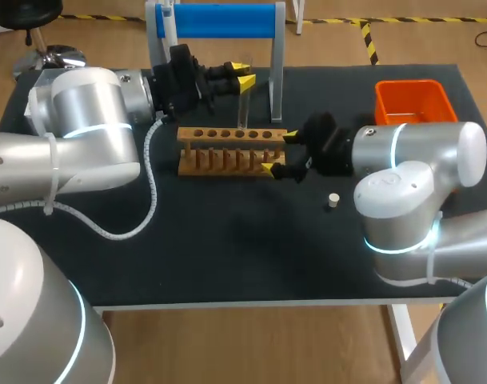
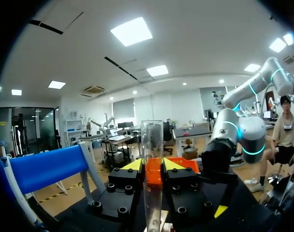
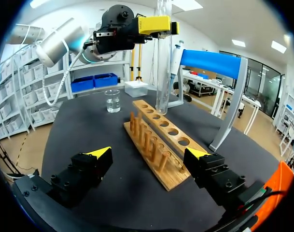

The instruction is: Invert the test tube, pick up the pipette, mount the tip to pipette, aspirate from beaker and dispense into the tube, eject the tip, return the pipette, and cap with the stopper.

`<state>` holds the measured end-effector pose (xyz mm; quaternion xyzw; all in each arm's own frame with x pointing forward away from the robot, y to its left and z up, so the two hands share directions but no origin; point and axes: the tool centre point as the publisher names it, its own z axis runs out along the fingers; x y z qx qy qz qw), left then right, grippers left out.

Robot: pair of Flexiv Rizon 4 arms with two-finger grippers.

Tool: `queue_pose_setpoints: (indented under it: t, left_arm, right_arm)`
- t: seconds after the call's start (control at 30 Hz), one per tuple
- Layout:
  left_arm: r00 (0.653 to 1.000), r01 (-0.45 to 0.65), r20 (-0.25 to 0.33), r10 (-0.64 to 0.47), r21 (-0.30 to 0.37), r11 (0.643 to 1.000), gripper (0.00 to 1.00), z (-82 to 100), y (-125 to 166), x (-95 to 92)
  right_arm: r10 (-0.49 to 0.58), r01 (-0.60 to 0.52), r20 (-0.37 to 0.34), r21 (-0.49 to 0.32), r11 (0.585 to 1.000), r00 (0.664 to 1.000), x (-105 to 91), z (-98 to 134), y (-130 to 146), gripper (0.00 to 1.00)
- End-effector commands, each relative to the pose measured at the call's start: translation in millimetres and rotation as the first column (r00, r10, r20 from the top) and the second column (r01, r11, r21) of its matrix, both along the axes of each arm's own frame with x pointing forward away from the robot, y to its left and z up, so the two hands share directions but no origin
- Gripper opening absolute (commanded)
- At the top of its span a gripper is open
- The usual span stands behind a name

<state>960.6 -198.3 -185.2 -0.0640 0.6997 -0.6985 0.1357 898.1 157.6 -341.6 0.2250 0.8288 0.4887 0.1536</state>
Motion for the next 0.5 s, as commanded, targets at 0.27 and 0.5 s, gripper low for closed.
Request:
queue_pose_setpoints:
  t: [0.27, 0.5]
  left_arm:
    - [0.998, 0.06, -0.005, -0.06, 0.007, 0.998, 0.0, -8.4, 1, 12.8]
    - [0.998, 0.057, -0.011, -0.057, 0.022, 0.998, 0.0, -17.2, 4, 16.3]
  right_arm:
    - [0.001, -0.001, 0.001, 0.003, 1.0, 1.0, -0.5, 0, -1, 1.0]
    - [0.001, -0.001, 0.001, 0.003, 1.0, 1.0, -0.5, 0, -1, 1.0]
